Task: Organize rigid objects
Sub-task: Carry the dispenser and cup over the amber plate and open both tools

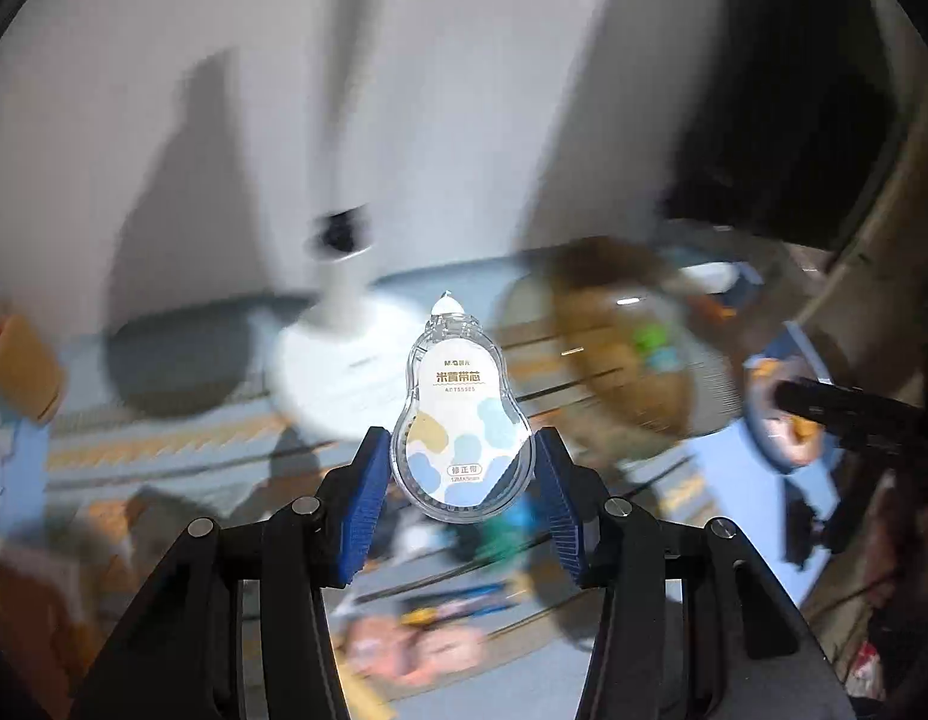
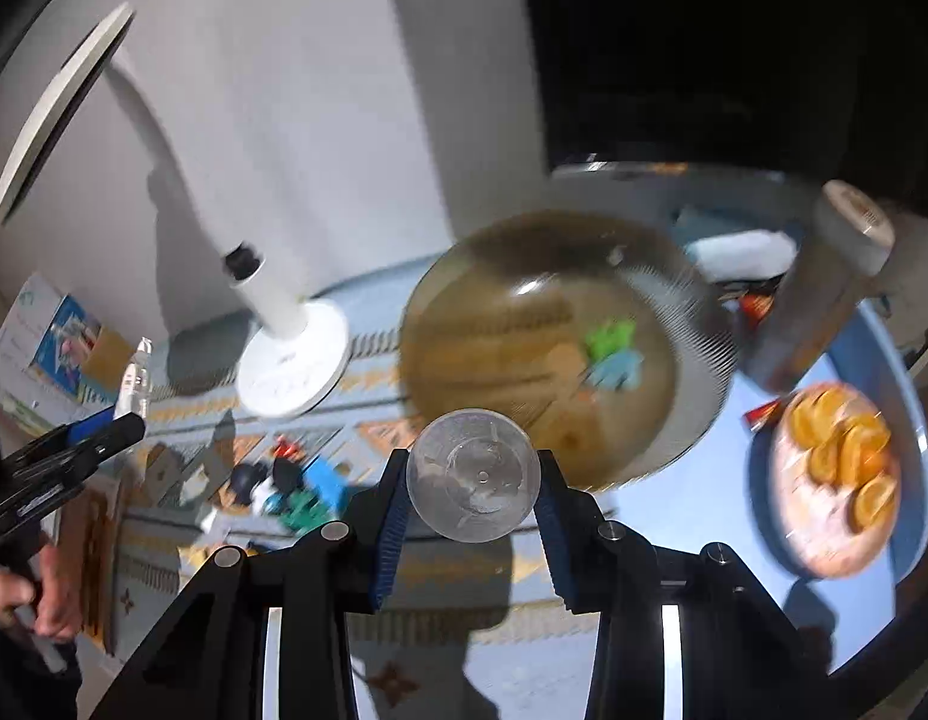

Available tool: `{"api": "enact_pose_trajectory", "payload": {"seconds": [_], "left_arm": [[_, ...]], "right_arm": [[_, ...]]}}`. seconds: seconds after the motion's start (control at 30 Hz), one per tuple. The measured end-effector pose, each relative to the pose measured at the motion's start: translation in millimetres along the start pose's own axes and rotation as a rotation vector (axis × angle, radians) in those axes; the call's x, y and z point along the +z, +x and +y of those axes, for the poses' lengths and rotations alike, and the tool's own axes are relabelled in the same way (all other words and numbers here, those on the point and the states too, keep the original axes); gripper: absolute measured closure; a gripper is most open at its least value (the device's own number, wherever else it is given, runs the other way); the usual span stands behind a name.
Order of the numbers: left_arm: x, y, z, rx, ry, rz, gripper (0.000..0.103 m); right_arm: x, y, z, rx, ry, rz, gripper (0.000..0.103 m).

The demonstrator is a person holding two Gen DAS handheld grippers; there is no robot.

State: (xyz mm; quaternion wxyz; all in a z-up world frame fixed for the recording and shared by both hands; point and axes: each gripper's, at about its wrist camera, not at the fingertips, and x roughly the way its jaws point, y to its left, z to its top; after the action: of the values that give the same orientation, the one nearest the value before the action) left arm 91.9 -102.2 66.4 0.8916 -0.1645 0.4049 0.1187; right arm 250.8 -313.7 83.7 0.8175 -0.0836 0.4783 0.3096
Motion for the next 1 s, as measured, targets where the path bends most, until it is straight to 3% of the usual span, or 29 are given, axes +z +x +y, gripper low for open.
{"api": "enact_pose_trajectory", "payload": {"seconds": [0.13,0.3,0.47,0.57,0.73,0.8,0.83,0.93,1.0], "left_arm": [[31,26,-40,0.005,0.081,-0.012,0.057],[54,66,-82,-0.061,0.117,0.015,0.057],[53,112,-108,-0.046,0.136,0.092,0.057],[49,123,-112,-0.058,0.133,0.114,0.057],[48,137,-119,-0.082,0.127,0.125,0.057],[50,139,-116,-0.077,0.102,0.150,0.039],[51,137,-113,-0.079,0.083,0.144,0.022],[48,119,-101,-0.107,0.044,0.116,0.019],[42,106,-90,-0.110,0.030,0.107,0.019]], "right_arm": [[12,2,-29,-0.033,0.035,0.002,0.064],[12,25,-60,-0.025,0.092,0.064,0.064],[13,44,-76,-0.030,0.092,0.114,0.064],[9,59,-78,-0.022,0.099,0.160,0.064],[7,69,-73,-0.013,0.081,0.164,0.064],[9,71,-73,-0.026,0.081,0.161,0.064],[10,70,-75,-0.033,0.092,0.153,0.060],[9,64,-86,-0.040,0.147,0.132,0.043],[7,59,-91,-0.036,0.169,0.125,0.042]]}}
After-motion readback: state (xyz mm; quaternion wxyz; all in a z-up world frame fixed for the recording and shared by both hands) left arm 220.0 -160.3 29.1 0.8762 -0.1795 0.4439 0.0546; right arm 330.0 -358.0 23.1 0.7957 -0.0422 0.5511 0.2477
